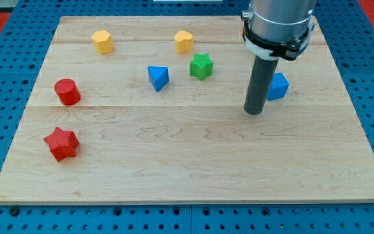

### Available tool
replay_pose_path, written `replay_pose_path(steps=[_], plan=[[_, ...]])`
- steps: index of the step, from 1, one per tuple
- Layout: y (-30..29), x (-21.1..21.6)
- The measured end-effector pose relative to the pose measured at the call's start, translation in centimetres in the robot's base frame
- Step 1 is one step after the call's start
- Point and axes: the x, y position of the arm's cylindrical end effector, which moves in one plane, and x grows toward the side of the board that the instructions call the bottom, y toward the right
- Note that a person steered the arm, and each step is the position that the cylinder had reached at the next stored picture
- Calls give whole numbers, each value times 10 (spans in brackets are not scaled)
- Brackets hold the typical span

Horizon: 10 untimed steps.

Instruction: Move your arm towards the bottom side of the green star

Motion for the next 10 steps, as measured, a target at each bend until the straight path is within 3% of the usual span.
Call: replay_pose_path(steps=[7,8,10], plan=[[-13,-1],[-24,20],[-48,17]])
